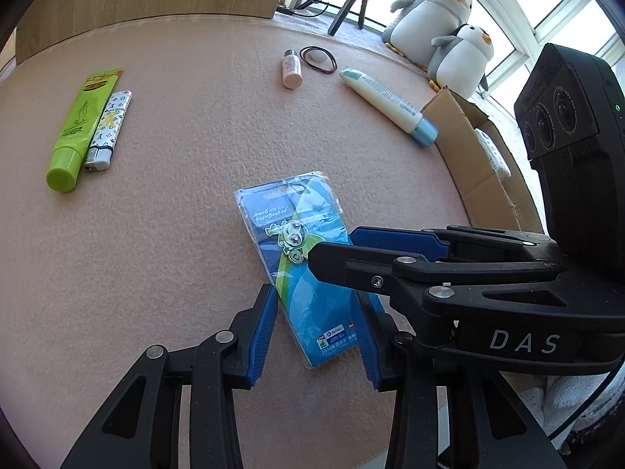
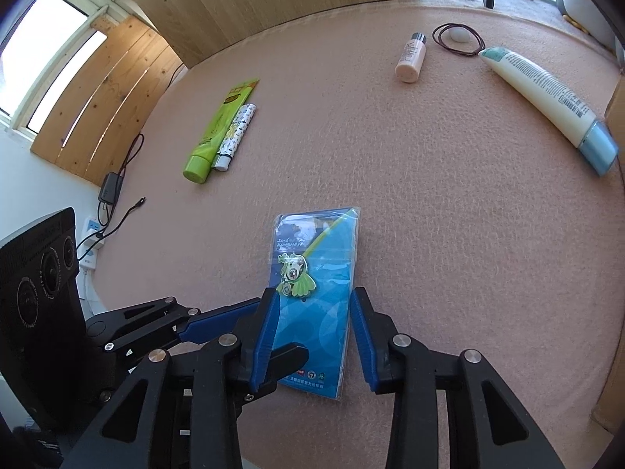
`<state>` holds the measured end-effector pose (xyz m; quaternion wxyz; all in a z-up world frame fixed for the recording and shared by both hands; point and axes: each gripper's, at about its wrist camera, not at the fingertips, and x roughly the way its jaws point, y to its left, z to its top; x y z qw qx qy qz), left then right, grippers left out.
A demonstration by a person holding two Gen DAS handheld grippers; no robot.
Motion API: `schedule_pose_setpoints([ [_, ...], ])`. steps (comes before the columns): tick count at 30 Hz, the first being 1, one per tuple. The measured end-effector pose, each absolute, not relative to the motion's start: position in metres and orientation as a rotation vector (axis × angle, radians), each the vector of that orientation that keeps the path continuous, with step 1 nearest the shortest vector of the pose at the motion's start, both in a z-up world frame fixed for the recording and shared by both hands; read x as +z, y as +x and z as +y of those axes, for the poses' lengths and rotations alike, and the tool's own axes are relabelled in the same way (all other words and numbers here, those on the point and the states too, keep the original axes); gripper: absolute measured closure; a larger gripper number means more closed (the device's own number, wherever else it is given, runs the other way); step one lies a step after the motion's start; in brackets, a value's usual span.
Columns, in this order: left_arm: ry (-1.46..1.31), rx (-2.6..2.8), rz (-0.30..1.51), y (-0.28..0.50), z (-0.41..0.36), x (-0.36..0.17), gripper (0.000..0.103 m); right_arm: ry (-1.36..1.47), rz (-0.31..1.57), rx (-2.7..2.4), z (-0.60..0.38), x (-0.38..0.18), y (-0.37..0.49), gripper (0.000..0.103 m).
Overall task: Organize objects
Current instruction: 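Carry the blue keychain package with the left gripper into the box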
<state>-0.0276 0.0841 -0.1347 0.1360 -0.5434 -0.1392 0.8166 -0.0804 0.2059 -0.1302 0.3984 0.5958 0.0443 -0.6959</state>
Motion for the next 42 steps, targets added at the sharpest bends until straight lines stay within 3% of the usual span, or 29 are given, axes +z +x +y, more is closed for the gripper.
schedule_pose_setpoints([
  [20, -1.352, 2.321, -0.228, -0.071, 0.199, -0.07, 0.061, 1.384, -0.073, -1.996, 0.32, -0.067, -0.125, 0.069],
  [42, -1.282, 2.083, -0.108, -0.104, 0.374, -0.077, 0.061, 1.4, -0.218, -2.272, 0.476, -0.052, -0.168, 0.069],
])
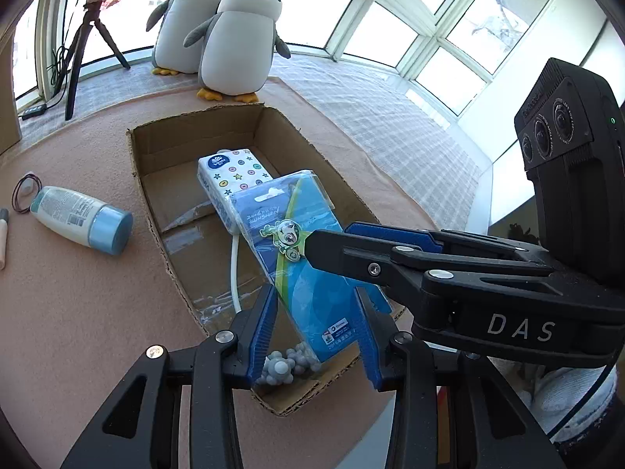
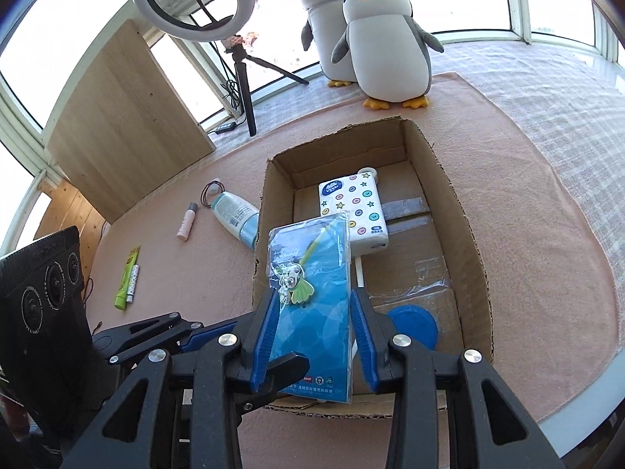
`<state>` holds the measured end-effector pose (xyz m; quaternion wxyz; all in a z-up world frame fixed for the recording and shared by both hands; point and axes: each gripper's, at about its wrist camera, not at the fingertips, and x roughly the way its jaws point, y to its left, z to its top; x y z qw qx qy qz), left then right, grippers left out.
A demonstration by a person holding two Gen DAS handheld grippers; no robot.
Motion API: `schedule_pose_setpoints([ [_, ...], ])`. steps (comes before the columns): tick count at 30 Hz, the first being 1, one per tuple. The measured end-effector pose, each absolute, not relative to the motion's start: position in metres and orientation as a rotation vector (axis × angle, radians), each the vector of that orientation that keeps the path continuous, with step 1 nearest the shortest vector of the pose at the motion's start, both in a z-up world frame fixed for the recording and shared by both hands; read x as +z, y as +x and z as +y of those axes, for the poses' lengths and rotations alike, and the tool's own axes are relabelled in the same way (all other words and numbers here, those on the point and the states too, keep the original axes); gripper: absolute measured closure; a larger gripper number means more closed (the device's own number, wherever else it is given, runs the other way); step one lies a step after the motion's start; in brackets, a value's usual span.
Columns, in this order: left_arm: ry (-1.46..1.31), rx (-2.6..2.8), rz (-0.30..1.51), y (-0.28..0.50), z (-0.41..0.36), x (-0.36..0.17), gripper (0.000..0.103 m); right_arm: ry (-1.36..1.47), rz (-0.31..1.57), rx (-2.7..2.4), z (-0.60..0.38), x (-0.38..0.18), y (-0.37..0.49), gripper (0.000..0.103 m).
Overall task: Organize objects
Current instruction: 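Carry the blue keychain package with the left gripper into the box, then open the left gripper to drop the package and withdraw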
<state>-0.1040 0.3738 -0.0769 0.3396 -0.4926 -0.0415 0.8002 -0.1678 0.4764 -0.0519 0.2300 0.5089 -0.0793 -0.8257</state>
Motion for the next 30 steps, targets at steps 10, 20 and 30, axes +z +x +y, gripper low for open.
schedule_pose_setpoints([
  [10, -1.264, 2.057, -0.077, -0.106, 0.392, -0.077, 0.061, 1.411, -0.265, -2.306, 0.5, -0.055, -0.177, 0.069],
  [20, -1.238, 2.081, -0.061, -0.098, 0.379, -0.067, 0.061, 1.402, -0.269, -2.329, 0.499, -0.052, -0.171, 0.069],
  [30, -1.231, 2.157, -0.055, -0.087, 0.343, -0.056, 0.061, 1.397, -0.247, -2.327, 0.485, -0.047, -0.165, 0.068],
])
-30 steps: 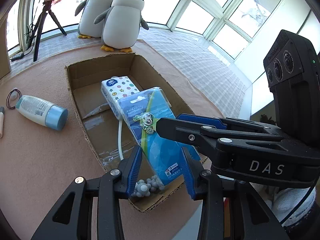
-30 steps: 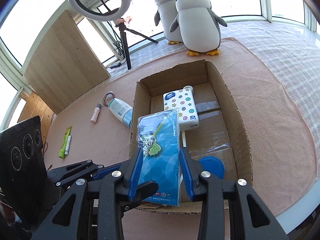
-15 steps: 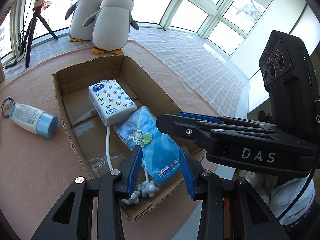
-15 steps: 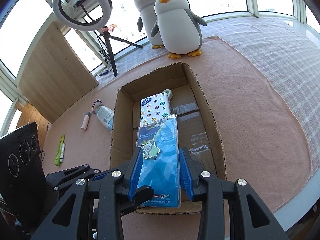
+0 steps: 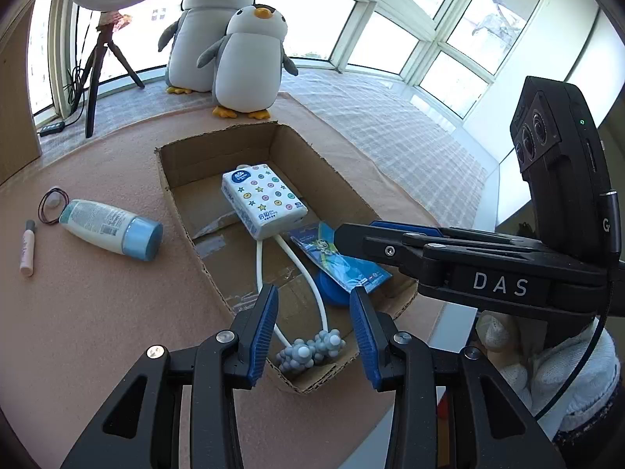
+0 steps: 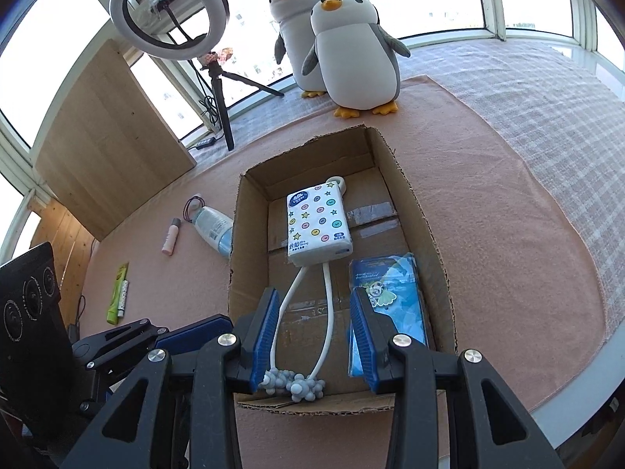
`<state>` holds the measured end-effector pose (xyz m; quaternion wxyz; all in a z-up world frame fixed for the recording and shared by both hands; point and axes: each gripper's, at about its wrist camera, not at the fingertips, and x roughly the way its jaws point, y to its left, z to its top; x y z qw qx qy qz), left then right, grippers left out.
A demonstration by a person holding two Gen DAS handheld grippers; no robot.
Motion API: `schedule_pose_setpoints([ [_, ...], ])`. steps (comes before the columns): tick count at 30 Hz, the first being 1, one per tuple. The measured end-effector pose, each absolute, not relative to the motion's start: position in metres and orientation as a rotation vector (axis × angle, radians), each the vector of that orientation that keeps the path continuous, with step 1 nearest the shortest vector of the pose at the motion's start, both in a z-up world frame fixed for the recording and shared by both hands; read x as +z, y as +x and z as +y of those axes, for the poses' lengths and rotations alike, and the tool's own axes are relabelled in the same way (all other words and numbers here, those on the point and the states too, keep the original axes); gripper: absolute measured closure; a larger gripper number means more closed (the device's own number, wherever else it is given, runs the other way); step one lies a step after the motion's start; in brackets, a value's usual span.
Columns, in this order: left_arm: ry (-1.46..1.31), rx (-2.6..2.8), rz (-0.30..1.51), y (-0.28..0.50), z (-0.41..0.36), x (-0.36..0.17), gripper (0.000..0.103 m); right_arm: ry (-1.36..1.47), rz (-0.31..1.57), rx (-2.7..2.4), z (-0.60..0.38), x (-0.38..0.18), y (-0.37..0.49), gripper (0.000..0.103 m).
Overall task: Organize objects
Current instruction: 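Open the left gripper to drop the package and withdraw, then move the left gripper to the green tube and close on it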
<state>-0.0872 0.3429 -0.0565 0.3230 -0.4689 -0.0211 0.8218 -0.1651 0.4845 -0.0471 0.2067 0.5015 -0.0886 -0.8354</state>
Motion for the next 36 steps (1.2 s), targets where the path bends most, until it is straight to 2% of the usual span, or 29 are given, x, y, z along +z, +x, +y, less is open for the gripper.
schedule_pose_setpoints([
  [9, -1.253, 2.246, -0.08, -0.077, 0.291, -0.051, 0.06, 1.377, -0.22, -2.293, 0.45, -0.046, -0.154, 0.058],
  [13, -1.283, 2.298, -0.123, -0.075, 0.258, -0.054, 0.045, 1.365, -0.214, -2.286, 0.434, -0.046, -0.149, 0.052],
  [19, -1.322, 2.368, -0.174, -0.071, 0.209, -0.057, 0.045, 1.355, -0.2, -2.253, 0.407, -0.047, -0.143, 0.048],
  [36, -1.452, 2.554, -0.37, -0.053, 0.064, -0.079, 0.045, 1.321, -0.132, -2.147, 0.335, -0.051, -0.124, 0.048],
])
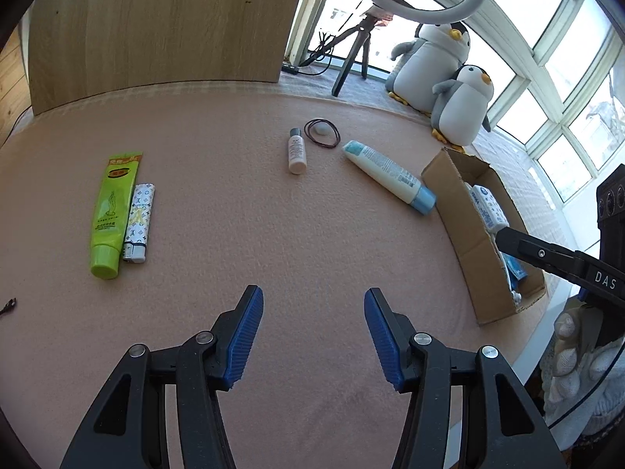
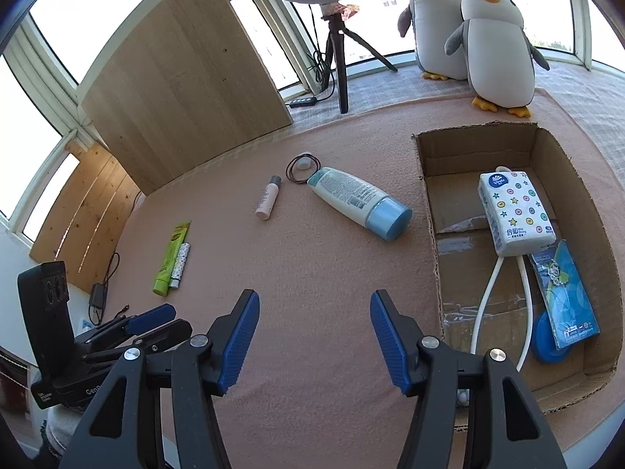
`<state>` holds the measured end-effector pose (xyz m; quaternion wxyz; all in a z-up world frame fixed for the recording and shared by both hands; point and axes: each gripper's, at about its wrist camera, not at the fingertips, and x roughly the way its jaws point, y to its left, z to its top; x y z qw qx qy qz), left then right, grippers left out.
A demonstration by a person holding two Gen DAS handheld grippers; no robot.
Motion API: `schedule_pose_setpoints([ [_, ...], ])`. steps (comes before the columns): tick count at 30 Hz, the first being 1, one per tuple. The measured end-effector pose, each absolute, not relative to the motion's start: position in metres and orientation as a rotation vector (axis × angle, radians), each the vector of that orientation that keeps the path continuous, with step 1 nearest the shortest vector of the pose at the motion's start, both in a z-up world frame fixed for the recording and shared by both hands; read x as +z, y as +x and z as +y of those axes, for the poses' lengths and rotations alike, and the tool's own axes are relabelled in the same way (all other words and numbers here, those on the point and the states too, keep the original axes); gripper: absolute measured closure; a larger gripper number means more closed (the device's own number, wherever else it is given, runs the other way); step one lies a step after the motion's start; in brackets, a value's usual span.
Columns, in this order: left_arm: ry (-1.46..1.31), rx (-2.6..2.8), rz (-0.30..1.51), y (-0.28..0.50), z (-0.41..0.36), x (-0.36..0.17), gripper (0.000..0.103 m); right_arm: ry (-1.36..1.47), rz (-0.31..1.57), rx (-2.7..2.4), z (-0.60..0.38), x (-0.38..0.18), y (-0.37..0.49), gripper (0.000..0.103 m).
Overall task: Organize objects
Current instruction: 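Move the left gripper to the green tube and close on it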
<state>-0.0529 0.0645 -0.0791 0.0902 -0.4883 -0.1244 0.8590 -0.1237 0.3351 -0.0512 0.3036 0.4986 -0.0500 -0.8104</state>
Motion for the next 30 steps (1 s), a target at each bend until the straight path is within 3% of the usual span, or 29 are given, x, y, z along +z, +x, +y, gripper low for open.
schedule_pose_setpoints([
  [15, -1.5, 2.742, -0.518, -0.076, -0.063, -0.074, 0.045, 1.339, -0.051, -2.076, 0.285, -0.057, -0.103, 0.048],
  [23, -1.63, 2.707, -0.572, -0.128, -0.098, -0.11, 0.046, 1.348, -0.038, -2.064, 0.272, -0.057, -0.096, 0.048],
  [30, -1.691, 2.681, -0.566, -0.147, -0.104, -0.135, 0.059, 1.369, -0.067, -2.069, 0.276, -0.058, -0.094, 0.048],
])
